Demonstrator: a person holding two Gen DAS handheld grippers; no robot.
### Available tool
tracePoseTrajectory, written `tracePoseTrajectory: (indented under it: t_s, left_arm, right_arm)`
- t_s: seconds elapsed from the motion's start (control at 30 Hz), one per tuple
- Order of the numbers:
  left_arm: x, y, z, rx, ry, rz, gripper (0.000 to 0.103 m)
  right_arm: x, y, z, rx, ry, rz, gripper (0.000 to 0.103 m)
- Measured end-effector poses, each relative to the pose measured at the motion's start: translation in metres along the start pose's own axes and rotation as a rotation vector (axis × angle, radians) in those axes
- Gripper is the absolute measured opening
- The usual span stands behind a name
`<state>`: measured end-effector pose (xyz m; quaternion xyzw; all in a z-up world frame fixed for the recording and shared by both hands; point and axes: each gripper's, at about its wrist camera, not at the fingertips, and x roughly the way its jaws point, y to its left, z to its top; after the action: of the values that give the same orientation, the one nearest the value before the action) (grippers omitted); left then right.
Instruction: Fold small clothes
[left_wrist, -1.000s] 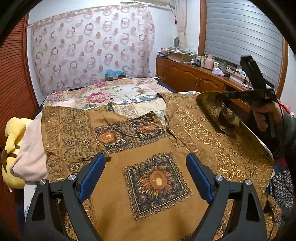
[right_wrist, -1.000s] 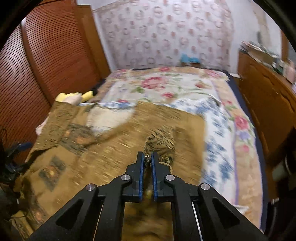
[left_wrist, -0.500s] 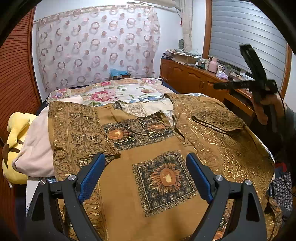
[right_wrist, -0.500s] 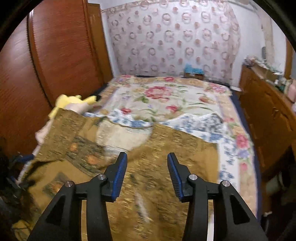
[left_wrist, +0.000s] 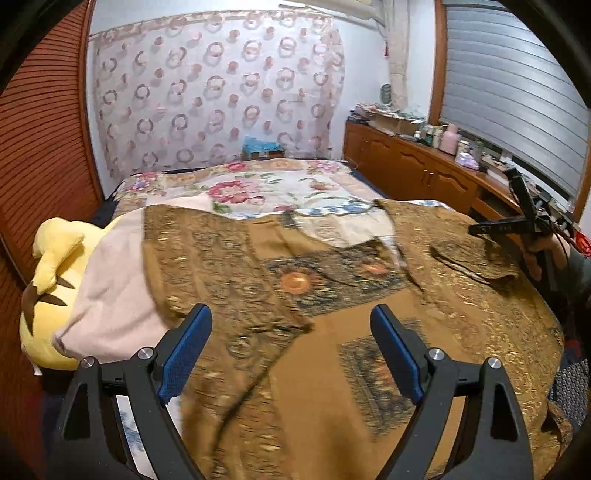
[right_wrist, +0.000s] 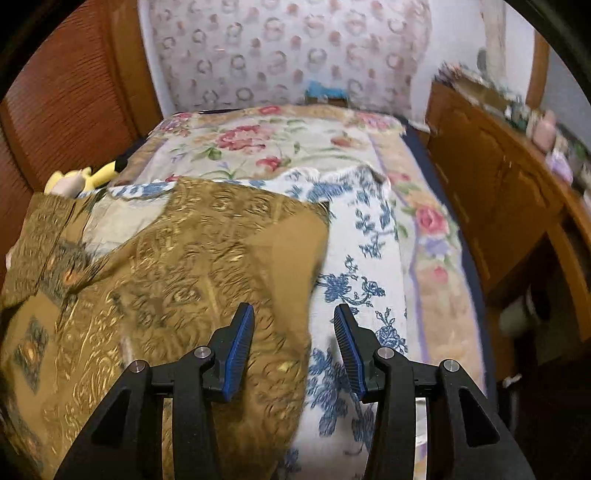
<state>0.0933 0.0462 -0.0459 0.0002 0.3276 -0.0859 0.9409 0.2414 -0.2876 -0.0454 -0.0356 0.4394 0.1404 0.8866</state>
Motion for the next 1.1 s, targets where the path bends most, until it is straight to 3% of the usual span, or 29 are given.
tracePoseTrajectory:
  t_s: [0.23, 0.3, 0.33, 0.37, 0.4, 0.5, 0.57, 0.8, 1.1]
  left_arm:
    - [0.015, 0.032, 0.005, -0.02, 0.04, 0.051, 0.089]
    - [0.019, 0.041, 0.007, -0.036, 0.051, 0.068, 0.089]
    - [0.02, 0.044, 0.007, -0.039, 0.052, 0.075, 0.089]
    - [0.021, 0.047, 0.008, -0.04, 0.052, 0.082, 0.089]
    - [0.021, 0.049, 0.009, -0.04, 0.051, 0.086, 0.089]
    - [0.024, 0.057, 0.012, -0.044, 0.048, 0.094, 0.089]
    - [0.028, 0.064, 0.015, -0.057, 0.051, 0.096, 0.088]
    - [0.053, 0.094, 0.025, -0.111, 0.091, 0.079, 0.059]
    - [0.088, 0.122, 0.038, -0.17, 0.156, 0.098, 0.057]
  right_arm:
    - [0.027, -0.006, 0.021, 0.054, 0.036, 0.086, 0.046]
    - [0.033, -0.004, 0.024, 0.032, 0.042, 0.104, 0.026]
    - [0.035, -0.001, 0.026, 0.015, 0.041, 0.1, 0.024]
    - [0.035, 0.003, 0.029, -0.008, 0.036, 0.092, 0.012]
    - [0.033, 0.005, 0.03, -0.029, 0.025, 0.086, 0.007]
    - [0.004, 0.012, 0.037, -0.057, -0.101, 0.039, 0.005]
    - [-0.007, 0.012, 0.039, -0.053, -0.137, 0.031, 0.004]
    - [0.01, 0.021, 0.033, -0.1, -0.074, -0.021, 0.004]
    - [0.011, 0.027, 0.032, -0.119, -0.051, -0.017, 0.005]
